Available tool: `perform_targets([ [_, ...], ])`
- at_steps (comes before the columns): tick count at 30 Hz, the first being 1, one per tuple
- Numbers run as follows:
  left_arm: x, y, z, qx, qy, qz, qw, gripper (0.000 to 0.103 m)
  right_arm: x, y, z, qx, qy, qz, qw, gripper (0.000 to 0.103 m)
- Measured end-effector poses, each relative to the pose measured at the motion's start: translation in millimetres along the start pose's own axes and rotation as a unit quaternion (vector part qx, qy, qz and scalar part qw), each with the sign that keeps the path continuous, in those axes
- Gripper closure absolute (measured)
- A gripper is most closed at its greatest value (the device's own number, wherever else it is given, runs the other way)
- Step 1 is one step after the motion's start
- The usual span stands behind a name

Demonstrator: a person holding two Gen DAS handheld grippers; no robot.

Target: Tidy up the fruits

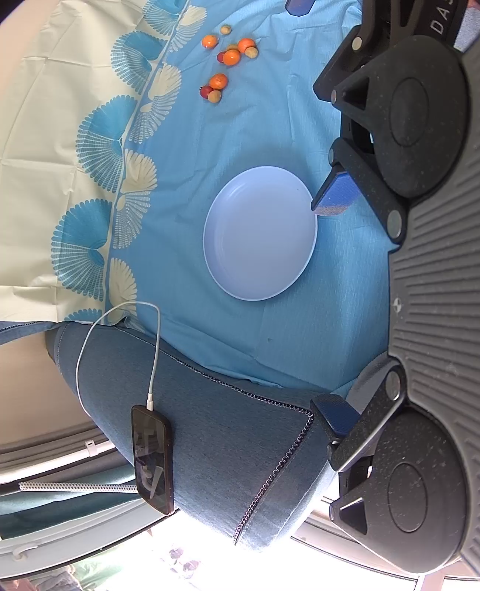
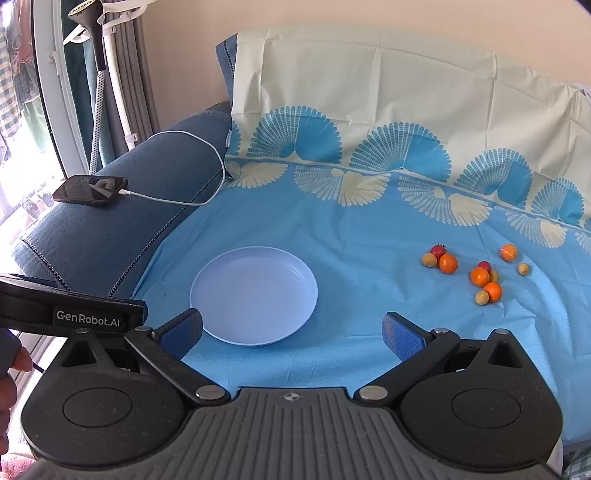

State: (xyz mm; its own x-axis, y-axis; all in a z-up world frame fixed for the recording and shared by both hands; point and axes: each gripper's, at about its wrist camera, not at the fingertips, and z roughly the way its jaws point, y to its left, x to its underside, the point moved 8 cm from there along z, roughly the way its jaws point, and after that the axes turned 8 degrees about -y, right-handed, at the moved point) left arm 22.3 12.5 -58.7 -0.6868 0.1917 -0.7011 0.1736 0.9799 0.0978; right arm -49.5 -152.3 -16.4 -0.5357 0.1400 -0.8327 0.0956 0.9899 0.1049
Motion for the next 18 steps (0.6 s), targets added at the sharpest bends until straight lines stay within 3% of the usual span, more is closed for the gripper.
perform_targets([
  [18, 0.7, 1.3, 1.4, -0.002, 0.004, 0.001, 1.0000, 0.000, 1.8, -2.3, 1.6, 0.000, 0.003, 0.001, 1.000, 0.000],
])
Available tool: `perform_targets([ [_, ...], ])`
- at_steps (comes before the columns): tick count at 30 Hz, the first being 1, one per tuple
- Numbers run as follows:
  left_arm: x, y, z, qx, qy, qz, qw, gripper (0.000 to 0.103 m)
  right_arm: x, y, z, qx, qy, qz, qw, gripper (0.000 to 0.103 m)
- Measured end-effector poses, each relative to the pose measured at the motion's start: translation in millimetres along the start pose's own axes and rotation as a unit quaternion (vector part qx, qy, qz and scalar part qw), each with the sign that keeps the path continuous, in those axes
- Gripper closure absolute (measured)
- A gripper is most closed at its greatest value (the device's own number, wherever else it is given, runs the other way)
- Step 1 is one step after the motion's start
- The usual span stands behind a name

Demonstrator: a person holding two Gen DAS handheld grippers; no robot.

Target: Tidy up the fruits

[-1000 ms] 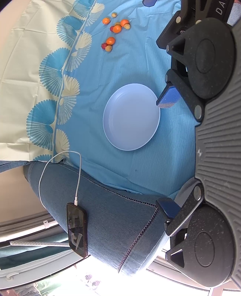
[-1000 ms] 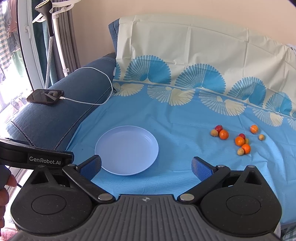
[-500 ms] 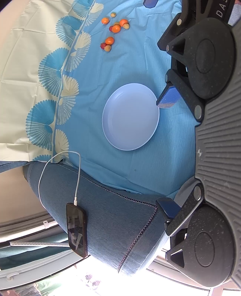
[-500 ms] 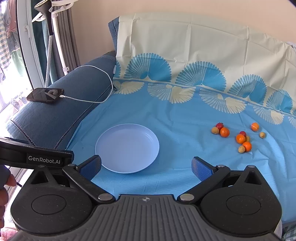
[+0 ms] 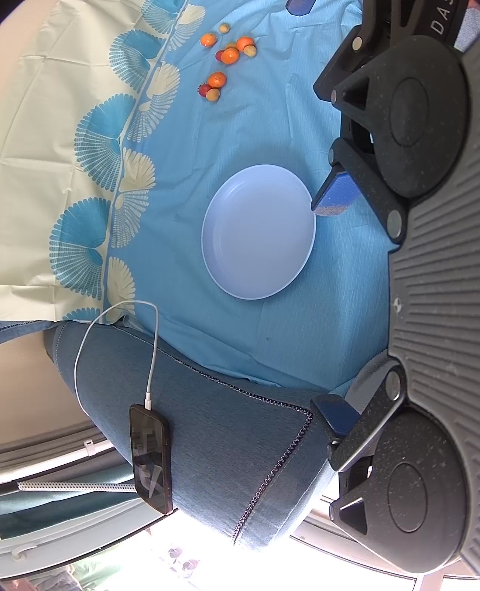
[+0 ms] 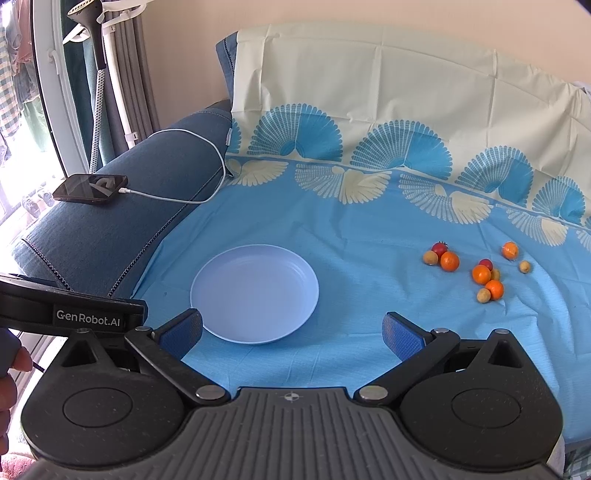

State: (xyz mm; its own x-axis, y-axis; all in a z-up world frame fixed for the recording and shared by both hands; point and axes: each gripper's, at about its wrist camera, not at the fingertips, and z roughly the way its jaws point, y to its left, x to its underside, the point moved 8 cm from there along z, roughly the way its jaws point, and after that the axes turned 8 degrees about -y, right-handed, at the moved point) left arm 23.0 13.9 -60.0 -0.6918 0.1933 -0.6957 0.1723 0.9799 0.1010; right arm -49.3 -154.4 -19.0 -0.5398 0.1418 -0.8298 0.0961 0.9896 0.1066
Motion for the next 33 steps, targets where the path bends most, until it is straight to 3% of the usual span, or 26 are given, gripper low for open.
perform_targets([
  [23, -2, -10, 6, 0.010, 0.019, 0.006, 0.9997, 0.000, 0, -7, 6, 0.001, -0.001, 0.014, 1.000, 0.000],
  [27, -14, -36, 12, 0.025, 0.015, 0.027, 0.9992, 0.000, -5, -43, 8, 0.033, -0.026, 0.045, 0.998, 0.000],
  [33, -41, -115, 43, 0.068, -0.001, 0.077, 0.9946, 0.000, 6, -144, 18, 0.135, -0.052, 0.081, 0.986, 0.000],
])
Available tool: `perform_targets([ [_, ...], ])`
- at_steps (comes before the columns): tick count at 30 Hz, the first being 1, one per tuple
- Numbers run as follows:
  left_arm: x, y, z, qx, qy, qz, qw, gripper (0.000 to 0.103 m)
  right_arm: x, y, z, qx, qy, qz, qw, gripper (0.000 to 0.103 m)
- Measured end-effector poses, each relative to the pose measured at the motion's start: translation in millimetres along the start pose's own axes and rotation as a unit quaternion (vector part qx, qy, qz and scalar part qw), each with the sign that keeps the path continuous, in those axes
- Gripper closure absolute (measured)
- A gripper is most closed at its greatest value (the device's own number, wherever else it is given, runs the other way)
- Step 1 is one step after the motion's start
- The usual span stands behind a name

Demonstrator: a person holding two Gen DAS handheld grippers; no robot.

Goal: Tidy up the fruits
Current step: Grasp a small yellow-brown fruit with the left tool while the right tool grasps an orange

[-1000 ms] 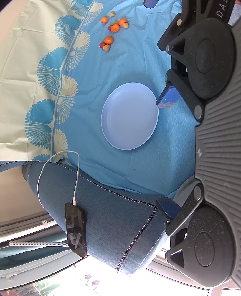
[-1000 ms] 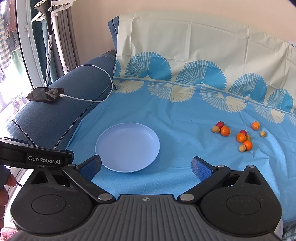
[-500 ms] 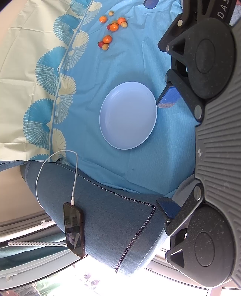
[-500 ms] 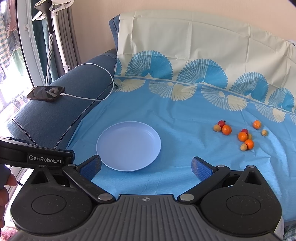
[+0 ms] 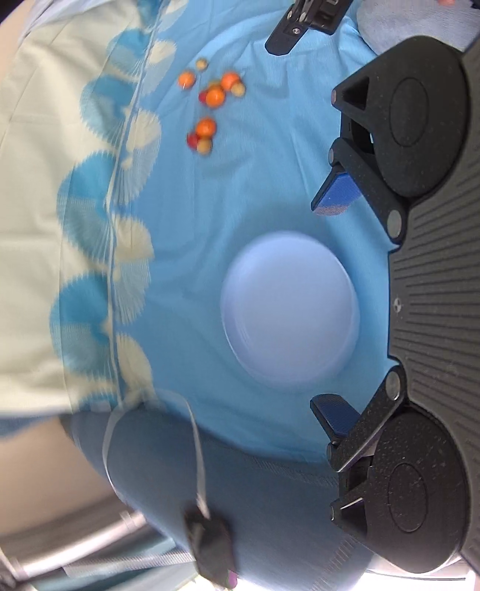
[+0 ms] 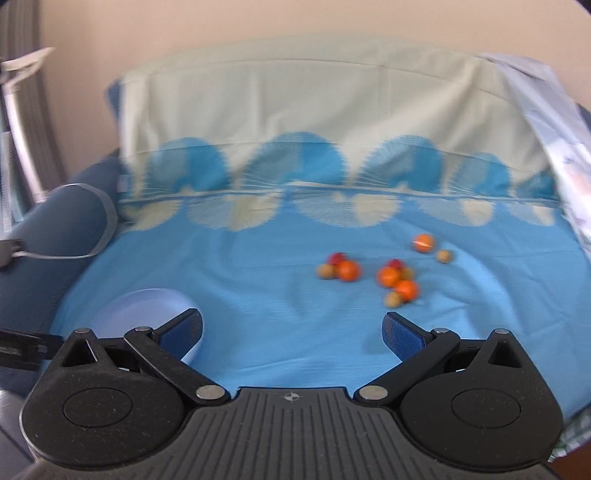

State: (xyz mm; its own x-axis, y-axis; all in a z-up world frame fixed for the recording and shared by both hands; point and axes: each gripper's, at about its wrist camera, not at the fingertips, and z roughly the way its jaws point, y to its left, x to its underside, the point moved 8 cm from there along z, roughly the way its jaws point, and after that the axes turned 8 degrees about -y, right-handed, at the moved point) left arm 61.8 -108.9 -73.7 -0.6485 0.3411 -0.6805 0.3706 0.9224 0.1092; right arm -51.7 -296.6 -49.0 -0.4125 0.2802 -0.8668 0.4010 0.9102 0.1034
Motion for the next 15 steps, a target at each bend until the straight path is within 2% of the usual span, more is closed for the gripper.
perform_targets([
  [4, -29, -55, 53, 0.032, -0.003, 0.025, 0.9992, 0.000, 8, -68, 41, 0.074, 0.000, 0.026, 0.997, 0.000],
  [8, -52, -106, 123, 0.048, 0.012, 0.054, 0.9973, 0.000, 15, -123, 91, 0.133, -0.008, 0.029, 0.991, 0.001],
  [11, -62, -144, 180, 0.056, 0.032, 0.080, 0.9947, 0.000, 24, -151, 139, 0.163, 0.001, 0.011, 0.987, 0.001],
  [15, -68, -182, 240, 0.062, 0.050, 0.107, 0.9911, 0.000, 45, -178, 202, 0.189, 0.034, -0.010, 0.981, 0.001],
])
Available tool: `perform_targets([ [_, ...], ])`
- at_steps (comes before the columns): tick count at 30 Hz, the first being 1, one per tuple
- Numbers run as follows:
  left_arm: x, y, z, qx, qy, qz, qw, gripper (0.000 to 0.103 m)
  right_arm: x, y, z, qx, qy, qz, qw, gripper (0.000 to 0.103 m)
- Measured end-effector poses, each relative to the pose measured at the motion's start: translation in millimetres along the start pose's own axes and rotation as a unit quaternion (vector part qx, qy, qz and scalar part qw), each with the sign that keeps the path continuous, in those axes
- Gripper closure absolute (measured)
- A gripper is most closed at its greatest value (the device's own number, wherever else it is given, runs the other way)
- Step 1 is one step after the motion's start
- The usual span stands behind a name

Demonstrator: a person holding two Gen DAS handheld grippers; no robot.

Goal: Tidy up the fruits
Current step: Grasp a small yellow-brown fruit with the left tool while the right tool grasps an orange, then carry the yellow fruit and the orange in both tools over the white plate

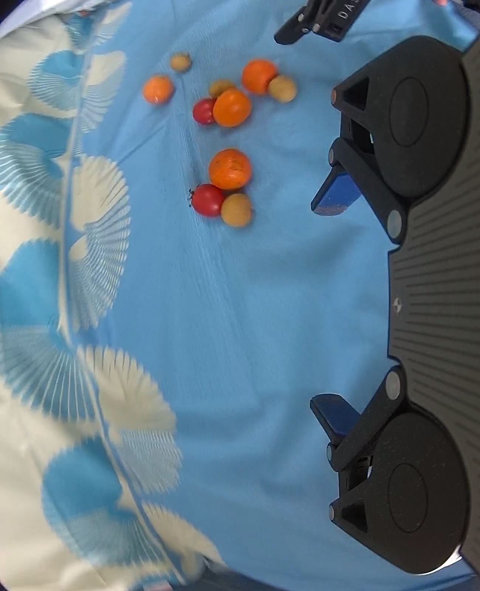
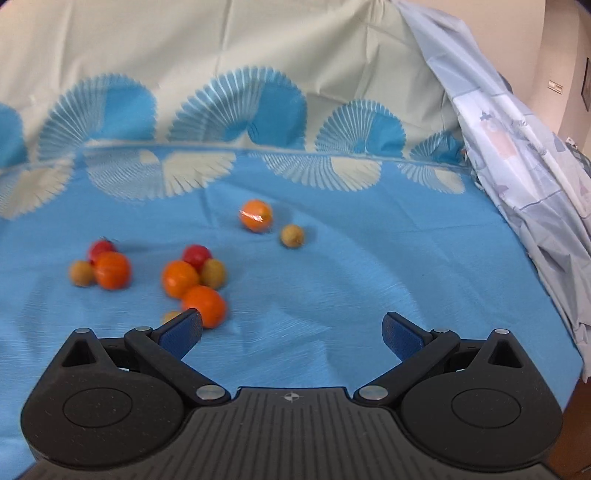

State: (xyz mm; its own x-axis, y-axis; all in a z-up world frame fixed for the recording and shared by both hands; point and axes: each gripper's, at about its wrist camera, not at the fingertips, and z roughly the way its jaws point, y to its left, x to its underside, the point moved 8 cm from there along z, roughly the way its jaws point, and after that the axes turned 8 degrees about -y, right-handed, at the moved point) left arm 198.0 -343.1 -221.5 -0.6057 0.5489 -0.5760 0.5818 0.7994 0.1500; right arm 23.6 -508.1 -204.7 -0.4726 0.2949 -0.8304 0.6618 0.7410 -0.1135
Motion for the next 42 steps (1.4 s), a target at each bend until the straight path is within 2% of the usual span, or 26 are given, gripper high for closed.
perform_targets([
  [4, -14, -22, 39, 0.009, -0.001, 0.036, 0.9993, 0.000, 15, 5, 44, -0.014, 0.040, -0.010, 0.999, 0.001],
  [7, -26, -31, 54, 0.020, -0.018, 0.054, 0.9982, 0.000, 15, 14, 51, -0.058, 0.030, 0.001, 0.998, 0.001],
  [10, -35, -35, 63, 0.034, -0.031, 0.060, 0.9971, 0.000, 19, 33, 55, -0.093, 0.025, -0.036, 0.995, 0.001],
  [12, -39, -38, 65, 0.046, -0.038, 0.064, 0.9962, 0.001, 19, 43, 56, -0.097, 0.015, -0.062, 0.993, 0.001],
  [14, -41, -42, 65, 0.056, -0.046, 0.070, 0.9950, 0.001, 18, 46, 59, -0.100, 0.007, -0.059, 0.993, 0.001],
  [16, -40, -47, 63, 0.070, -0.054, 0.070, 0.9937, 0.008, 16, 43, 62, -0.108, 0.008, -0.040, 0.993, 0.001],
  [17, -40, -49, 63, 0.079, -0.053, 0.069, 0.9931, 0.027, 16, 42, 63, -0.111, 0.008, -0.034, 0.993, 0.001],
  [18, -38, -52, 63, 0.090, -0.044, 0.068, 0.9926, 0.058, 16, 40, 62, -0.114, 0.007, -0.029, 0.993, 0.003],
  [19, -36, -55, 63, 0.103, -0.031, 0.062, 0.9922, 0.067, 16, 40, 62, -0.118, 0.005, -0.025, 0.993, 0.011],
  [20, -36, -55, 60, 0.106, -0.034, 0.052, 0.9923, 0.072, 15, 40, 59, -0.129, -0.001, -0.018, 0.991, 0.037],
  [21, -35, -56, 57, 0.109, -0.033, 0.051, 0.9922, 0.072, 14, 40, 56, -0.140, -0.005, -0.010, 0.990, 0.061],
  [22, -34, -57, 53, 0.113, -0.034, 0.048, 0.9919, 0.072, 13, 40, 53, -0.140, -0.009, -0.010, 0.990, 0.072],
  [23, -33, -56, 49, 0.113, -0.037, 0.044, 0.9919, 0.072, 13, 40, 51, -0.143, -0.012, -0.009, 0.990, 0.072],
  [27, -32, -45, 19, 0.105, -0.048, 0.031, 0.9928, 0.072, 8, 26, 43, -0.120, -0.017, 0.015, 0.992, 0.072],
  [32, -26, -11, -45, 0.082, -0.056, -0.016, 0.9950, 0.072, -13, 1, 9, -0.087, -0.042, 0.042, 0.994, 0.072],
  [37, -3, 26, -126, 0.064, -0.060, -0.057, 0.9945, 0.072, -31, -6, -58, -0.122, -0.060, 0.070, 0.988, 0.072],
  [42, 39, 64, -202, 0.034, -0.069, -0.082, 0.9936, 0.072, -38, 18, -147, -0.200, -0.067, 0.061, 0.976, 0.072],
])
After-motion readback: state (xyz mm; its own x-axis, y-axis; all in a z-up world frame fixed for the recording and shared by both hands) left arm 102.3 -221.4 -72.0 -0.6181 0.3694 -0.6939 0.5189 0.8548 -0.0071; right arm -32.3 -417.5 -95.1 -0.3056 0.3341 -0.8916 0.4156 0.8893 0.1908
